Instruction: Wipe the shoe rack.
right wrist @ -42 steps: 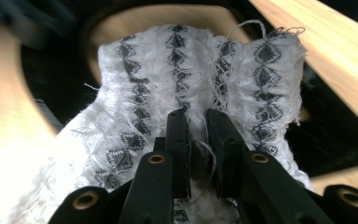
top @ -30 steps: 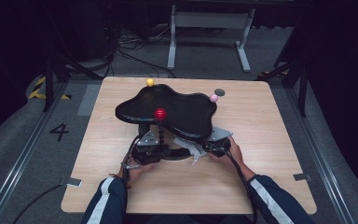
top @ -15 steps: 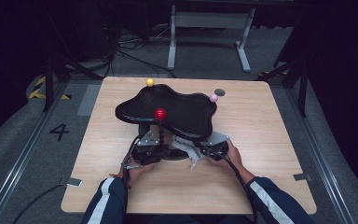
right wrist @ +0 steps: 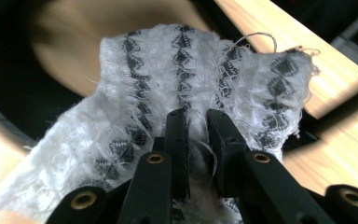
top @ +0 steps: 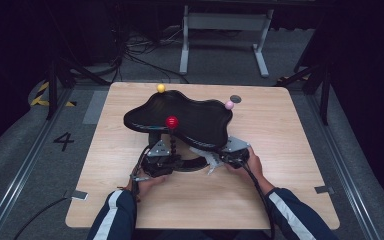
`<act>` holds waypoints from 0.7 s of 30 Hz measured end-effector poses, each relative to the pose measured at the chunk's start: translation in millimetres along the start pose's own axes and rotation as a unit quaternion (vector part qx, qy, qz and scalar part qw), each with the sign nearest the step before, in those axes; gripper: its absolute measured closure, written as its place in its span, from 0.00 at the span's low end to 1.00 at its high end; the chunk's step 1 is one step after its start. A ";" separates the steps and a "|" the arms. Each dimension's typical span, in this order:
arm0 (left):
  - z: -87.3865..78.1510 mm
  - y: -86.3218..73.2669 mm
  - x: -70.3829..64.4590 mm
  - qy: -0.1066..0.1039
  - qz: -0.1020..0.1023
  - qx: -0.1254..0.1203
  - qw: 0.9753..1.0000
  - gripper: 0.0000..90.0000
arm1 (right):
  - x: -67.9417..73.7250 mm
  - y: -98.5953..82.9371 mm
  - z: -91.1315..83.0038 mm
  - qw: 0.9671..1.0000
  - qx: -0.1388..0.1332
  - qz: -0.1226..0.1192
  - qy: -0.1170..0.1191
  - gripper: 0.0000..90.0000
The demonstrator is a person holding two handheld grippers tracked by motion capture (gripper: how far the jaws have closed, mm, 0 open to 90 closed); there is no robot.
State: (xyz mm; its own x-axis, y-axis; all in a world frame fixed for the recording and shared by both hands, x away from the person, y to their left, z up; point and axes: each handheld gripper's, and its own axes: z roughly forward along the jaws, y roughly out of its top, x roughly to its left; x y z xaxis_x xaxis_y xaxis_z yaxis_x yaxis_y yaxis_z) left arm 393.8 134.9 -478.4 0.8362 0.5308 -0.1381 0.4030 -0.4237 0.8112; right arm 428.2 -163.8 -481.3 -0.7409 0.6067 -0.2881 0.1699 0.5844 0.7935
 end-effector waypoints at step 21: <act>-0.4 1.4 2.0 0.023 -0.012 0.016 1.000 0.52 | -36.4 -9.6 8.6 0.998 -0.008 0.059 -0.008 0.86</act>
State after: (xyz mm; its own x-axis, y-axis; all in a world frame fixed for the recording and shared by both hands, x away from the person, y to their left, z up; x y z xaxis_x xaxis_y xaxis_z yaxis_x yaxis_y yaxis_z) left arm 395.9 135.7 -477.3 0.8081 0.5744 -0.1304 0.4349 -0.4326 0.7897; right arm 459.1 -186.8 -483.1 -0.7057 0.6797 -0.1998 0.2453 0.4991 0.8311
